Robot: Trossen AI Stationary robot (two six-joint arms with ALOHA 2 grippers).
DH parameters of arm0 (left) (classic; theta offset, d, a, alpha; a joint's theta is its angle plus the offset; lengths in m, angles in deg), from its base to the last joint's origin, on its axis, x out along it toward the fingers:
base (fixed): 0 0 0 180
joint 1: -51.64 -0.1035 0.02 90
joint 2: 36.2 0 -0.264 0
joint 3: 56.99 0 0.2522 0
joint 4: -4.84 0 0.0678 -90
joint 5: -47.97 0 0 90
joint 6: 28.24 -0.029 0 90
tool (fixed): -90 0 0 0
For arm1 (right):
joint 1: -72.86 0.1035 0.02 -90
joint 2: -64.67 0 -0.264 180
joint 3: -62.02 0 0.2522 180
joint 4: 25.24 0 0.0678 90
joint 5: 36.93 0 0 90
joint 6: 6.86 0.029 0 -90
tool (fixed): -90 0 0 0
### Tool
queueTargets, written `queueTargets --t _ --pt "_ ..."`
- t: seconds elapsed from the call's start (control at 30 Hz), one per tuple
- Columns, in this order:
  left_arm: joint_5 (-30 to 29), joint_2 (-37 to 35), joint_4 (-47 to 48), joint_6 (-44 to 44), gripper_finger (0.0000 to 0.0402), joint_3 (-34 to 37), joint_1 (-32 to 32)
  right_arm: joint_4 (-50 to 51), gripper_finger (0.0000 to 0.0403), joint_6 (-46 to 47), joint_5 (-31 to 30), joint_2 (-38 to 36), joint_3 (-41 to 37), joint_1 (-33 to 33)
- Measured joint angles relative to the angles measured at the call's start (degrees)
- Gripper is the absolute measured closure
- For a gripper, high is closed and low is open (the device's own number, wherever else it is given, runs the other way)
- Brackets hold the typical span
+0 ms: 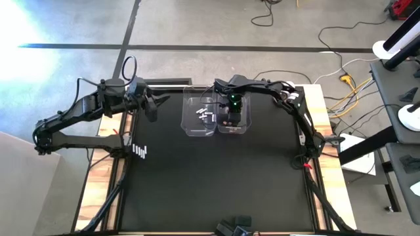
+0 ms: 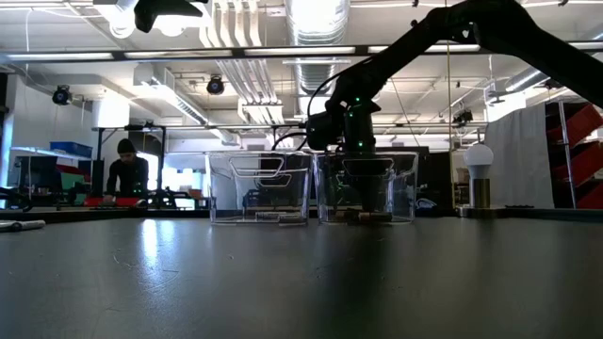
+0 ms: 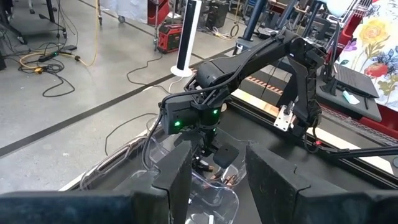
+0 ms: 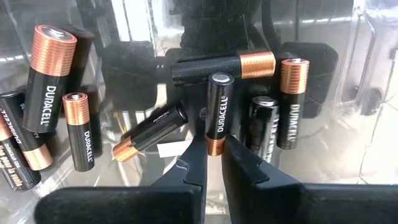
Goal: Sort batteries
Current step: Put the black battery into the right transparent bin, then put the white battery into the left transparent bin
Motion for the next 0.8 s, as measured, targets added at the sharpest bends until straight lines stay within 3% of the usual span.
queueTargets --t 0.1,0.47,0.8 --pt "0.0 0.0 0.0 0.0 0.0271 0.0 0.0 0.0 0.0373 0.2 0.0 0.0 0.0 0.0" --pt "0.1 -0.3 0.4 0.5 0.0271 0.0 0.0 -0.3 0.0293 0.3 0.1 -2.1 -0.2 0.0" --pt "0.3 -0.2 10.9 6.8 0.0271 0.0 0.0 1.8 0.0242 0.9 0.0 -12.9 0.7 0.8"
